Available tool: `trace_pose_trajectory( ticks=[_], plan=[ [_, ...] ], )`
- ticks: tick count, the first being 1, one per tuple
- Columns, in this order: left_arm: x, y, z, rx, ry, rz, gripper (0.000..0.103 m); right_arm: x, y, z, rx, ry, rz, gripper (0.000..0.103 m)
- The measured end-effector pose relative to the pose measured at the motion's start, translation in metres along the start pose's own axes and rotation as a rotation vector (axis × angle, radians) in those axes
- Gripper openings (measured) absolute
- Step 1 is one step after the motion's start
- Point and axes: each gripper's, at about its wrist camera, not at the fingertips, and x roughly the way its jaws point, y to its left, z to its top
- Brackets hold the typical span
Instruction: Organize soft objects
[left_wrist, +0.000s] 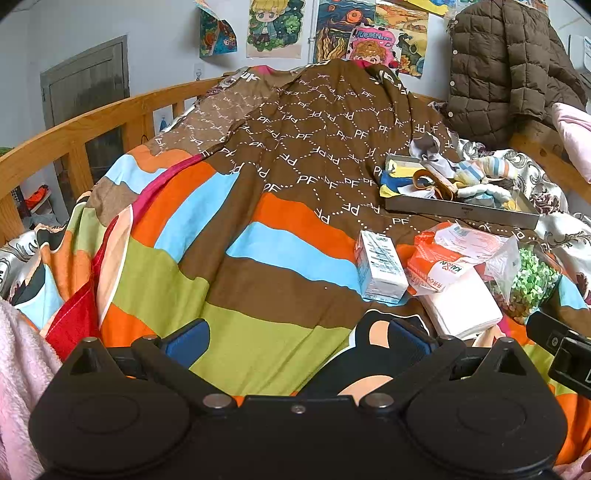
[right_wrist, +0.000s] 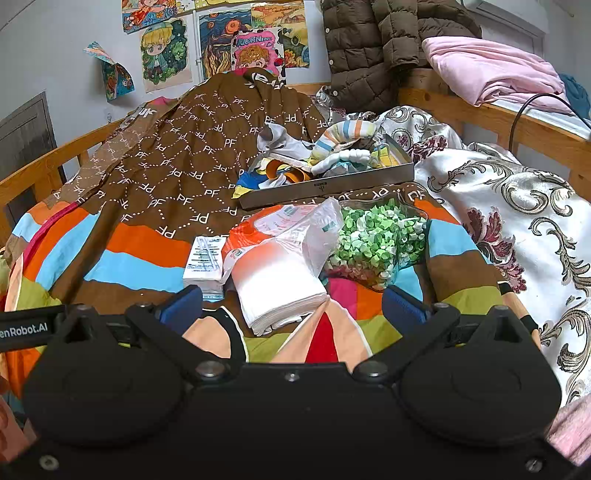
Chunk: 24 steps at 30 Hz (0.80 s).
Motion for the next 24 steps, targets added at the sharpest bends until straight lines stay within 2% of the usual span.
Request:
trace_pose_trajectory(
  ticks=[24],
  plan=[
    [-0.0007, -0.0023, -0.0009, 0.006, 0.029, 0.024, 0.102, 0.0008, 0.0005, 0.0006, 0.0, 0.001, -0.001, 0.102]
  ],
)
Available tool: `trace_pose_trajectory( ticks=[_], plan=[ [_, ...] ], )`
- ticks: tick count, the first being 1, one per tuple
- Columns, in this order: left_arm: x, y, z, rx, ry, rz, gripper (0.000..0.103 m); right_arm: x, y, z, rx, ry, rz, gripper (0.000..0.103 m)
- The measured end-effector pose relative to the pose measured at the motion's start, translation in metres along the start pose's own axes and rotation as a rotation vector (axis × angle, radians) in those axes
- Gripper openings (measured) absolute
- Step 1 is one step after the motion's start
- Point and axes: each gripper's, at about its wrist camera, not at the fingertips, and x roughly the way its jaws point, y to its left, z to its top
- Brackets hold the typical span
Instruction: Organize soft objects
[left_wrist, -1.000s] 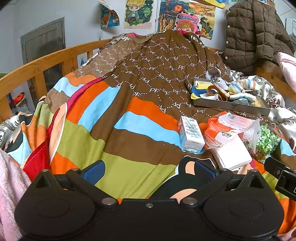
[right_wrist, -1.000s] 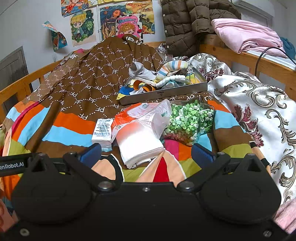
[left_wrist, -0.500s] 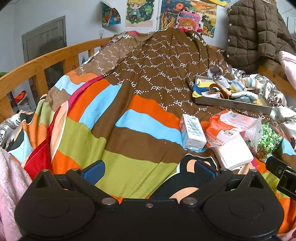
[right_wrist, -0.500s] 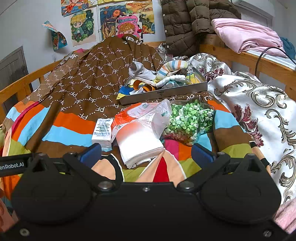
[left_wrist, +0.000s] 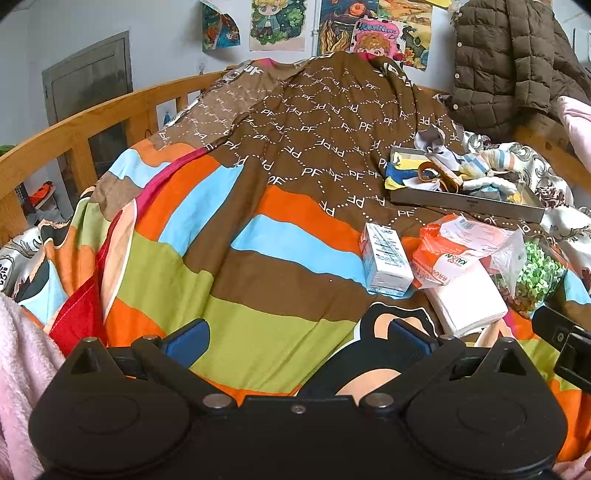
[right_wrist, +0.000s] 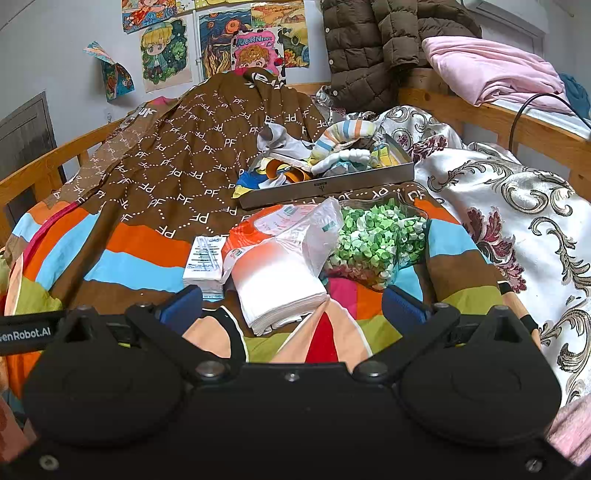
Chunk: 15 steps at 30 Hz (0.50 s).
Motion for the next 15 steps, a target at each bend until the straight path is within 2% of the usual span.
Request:
trace_pose_trajectory(
  ticks=[15],
  plan=[
    [-0.0035, -0.0071, -0.0007, 0.035, -0.016, 0.001, 0.102, -0.0002, 0.0006, 0.0001, 0.001, 0.0, 0.0, 0.102]
  ],
)
